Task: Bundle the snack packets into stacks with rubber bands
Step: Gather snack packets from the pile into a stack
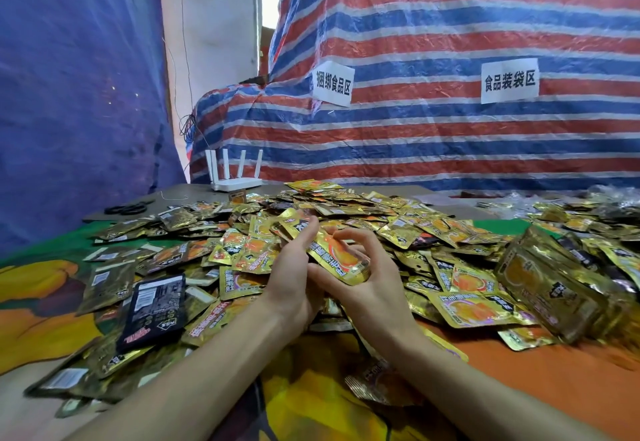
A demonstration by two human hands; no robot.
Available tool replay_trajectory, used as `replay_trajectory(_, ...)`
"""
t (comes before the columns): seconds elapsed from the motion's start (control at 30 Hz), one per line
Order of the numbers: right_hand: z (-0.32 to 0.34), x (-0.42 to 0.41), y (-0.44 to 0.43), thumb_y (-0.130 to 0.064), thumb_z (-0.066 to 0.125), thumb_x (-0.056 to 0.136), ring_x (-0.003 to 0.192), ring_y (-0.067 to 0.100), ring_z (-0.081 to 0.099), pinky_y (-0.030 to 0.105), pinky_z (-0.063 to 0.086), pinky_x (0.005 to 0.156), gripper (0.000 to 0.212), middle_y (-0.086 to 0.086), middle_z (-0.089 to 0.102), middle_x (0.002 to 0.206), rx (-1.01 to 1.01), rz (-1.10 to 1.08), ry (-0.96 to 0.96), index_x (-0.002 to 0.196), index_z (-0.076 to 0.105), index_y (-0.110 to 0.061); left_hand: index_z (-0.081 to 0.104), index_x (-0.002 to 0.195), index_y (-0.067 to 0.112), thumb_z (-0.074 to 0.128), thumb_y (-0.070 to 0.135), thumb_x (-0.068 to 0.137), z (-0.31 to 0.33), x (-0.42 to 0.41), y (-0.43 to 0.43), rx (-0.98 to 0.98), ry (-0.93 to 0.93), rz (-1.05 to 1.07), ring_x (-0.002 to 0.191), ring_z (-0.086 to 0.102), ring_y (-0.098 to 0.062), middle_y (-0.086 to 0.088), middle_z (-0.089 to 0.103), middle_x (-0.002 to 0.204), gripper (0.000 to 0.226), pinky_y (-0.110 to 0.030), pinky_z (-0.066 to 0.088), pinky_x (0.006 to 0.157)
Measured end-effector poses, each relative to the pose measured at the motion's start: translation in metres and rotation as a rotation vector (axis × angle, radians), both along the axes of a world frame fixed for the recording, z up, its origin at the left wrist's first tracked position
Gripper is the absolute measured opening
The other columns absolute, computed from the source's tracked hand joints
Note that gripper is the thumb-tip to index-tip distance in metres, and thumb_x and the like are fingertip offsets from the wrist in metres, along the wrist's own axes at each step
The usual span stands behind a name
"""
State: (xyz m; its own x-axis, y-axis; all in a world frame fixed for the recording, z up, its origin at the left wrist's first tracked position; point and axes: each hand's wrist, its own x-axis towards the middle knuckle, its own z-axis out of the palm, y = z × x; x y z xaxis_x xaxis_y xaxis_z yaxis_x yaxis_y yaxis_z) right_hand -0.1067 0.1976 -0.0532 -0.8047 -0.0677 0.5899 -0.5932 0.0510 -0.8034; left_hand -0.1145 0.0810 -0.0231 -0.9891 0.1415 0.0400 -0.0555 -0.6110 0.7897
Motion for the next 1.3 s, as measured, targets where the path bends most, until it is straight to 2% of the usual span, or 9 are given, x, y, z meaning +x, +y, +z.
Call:
replay_trajectory(0.23, 0.006, -0.001, 0.006, -0.025, 0.078, 0.06, 0.093, -0.001, 0.067, 0.016, 0.053, 0.071, 0.061, 0.004, 0.064, 0.115, 0.049, 0.143, -0.086, 0.119, 0.061, -0.029, 0.066, 0.106, -0.002, 0.051, 0.047, 0.1, 0.005, 0.002, -0.002, 0.001, -0.009, 0.058, 0.079, 0.073, -0.031, -0.018, 0.073, 0.088, 0.052, -0.045, 0.06, 0.079)
replay_trajectory(0.33, 0.008, -0.003, 0.01, -0.048, 0.076, 0.051, 0.098, 0.008, 0.067, 0.02, 0.052, 0.073, 0.069, 0.002, 0.065, 0.116, 0.017, 0.116, -0.135, 0.114, 0.06, -0.025, 0.065, 0.103, 0.004, 0.048, 0.05, 0.1, 0.005, 0.001, -0.002, -0.058, 0.031, 0.076, 0.075, 0.072, -0.027, -0.015, 0.072, 0.084, 0.049, -0.04, 0.06, 0.072)
replay_trajectory(0.47, 0.019, -0.006, 0.019, -0.057, 0.078, 0.055, 0.1, 0.014, 0.07, 0.028, 0.053, 0.074, 0.078, -0.002, 0.069, 0.117, -0.02, 0.236, -0.303, 0.119, 0.06, -0.016, 0.067, 0.116, -0.001, 0.048, 0.055, 0.098, 0.0, 0.0, -0.004, -0.171, 0.088, -0.014, 0.094, 0.072, -0.033, -0.022, 0.072, 0.11, 0.062, -0.042, 0.061, 0.073)
replay_trajectory(0.6, 0.025, -0.011, 0.029, -0.043, 0.08, 0.076, 0.095, 0.023, 0.074, 0.034, 0.057, 0.073, 0.054, 0.006, 0.073, 0.116, -0.039, 0.258, -0.42, 0.118, 0.066, -0.013, 0.071, 0.12, 0.008, 0.048, 0.048, 0.097, -0.005, 0.0, -0.006, -0.247, 0.192, -0.069, 0.104, 0.071, -0.035, -0.02, 0.072, 0.115, 0.052, -0.047, 0.059, 0.086)
replay_trajectory(0.73, 0.023, -0.009, 0.036, -0.023, 0.073, 0.089, 0.087, 0.017, 0.073, 0.031, 0.056, 0.072, 0.027, 0.0, 0.076, 0.096, 0.076, 0.363, -0.458, 0.115, 0.07, -0.015, 0.083, 0.086, 0.026, 0.045, 0.033, 0.094, -0.009, 0.003, 0.0, -0.379, 0.324, -0.071, 0.076, 0.076, -0.022, -0.007, 0.078, 0.085, 0.039, -0.028, 0.059, 0.057)
replay_trajectory(0.83, 0.025, -0.008, 0.044, -0.015, 0.071, 0.09, 0.088, 0.023, 0.072, 0.038, 0.058, 0.078, 0.021, 0.006, 0.074, 0.098, 0.097, 0.324, -0.427, 0.111, 0.071, -0.014, 0.074, 0.102, 0.007, 0.063, 0.026, 0.086, -0.011, 0.002, 0.002, -0.476, 0.295, 0.0, 0.069, 0.075, -0.026, -0.016, 0.076, 0.087, 0.027, -0.029, 0.057, 0.054)
replay_trajectory(1.07, 0.049, 0.003, 0.083, -0.026, 0.073, 0.091, 0.081, 0.02, 0.076, 0.031, 0.061, 0.065, 0.021, 0.007, 0.076, 0.098, 0.291, -0.052, -0.334, 0.105, 0.069, -0.011, 0.059, 0.126, 0.023, 0.066, 0.05, 0.076, -0.011, -0.001, -0.001, -0.599, 0.392, 0.069, 0.106, 0.069, -0.015, 0.0, 0.073, 0.116, 0.058, -0.041, 0.051, 0.094)
replay_trajectory(1.23, 0.066, 0.009, 0.136, -0.028, 0.069, 0.089, 0.078, 0.02, 0.069, 0.039, 0.059, 0.074, 0.013, 0.003, 0.071, 0.085, 0.751, -0.576, -0.31, 0.094, 0.066, -0.017, 0.07, 0.107, 0.024, 0.066, 0.036, 0.092, -0.013, -0.003, -0.006, -0.672, 0.457, 0.192, 0.097, 0.069, -0.02, 0.003, 0.074, 0.1, 0.02, -0.03, 0.052, 0.081)
replay_trajectory(1.3, 0.067, 0.011, 0.153, -0.028, 0.062, 0.088, 0.071, 0.019, 0.063, 0.037, 0.054, 0.065, 0.011, 0.001, 0.066, 0.078, 0.993, -0.811, -0.295, 0.087, 0.057, -0.018, 0.071, 0.102, 0.024, 0.063, 0.025, 0.095, -0.016, -0.004, -0.007, -0.788, 0.516, 0.216, 0.095, 0.067, -0.015, 0.003, 0.073, 0.099, 0.01, -0.025, 0.05, 0.08)
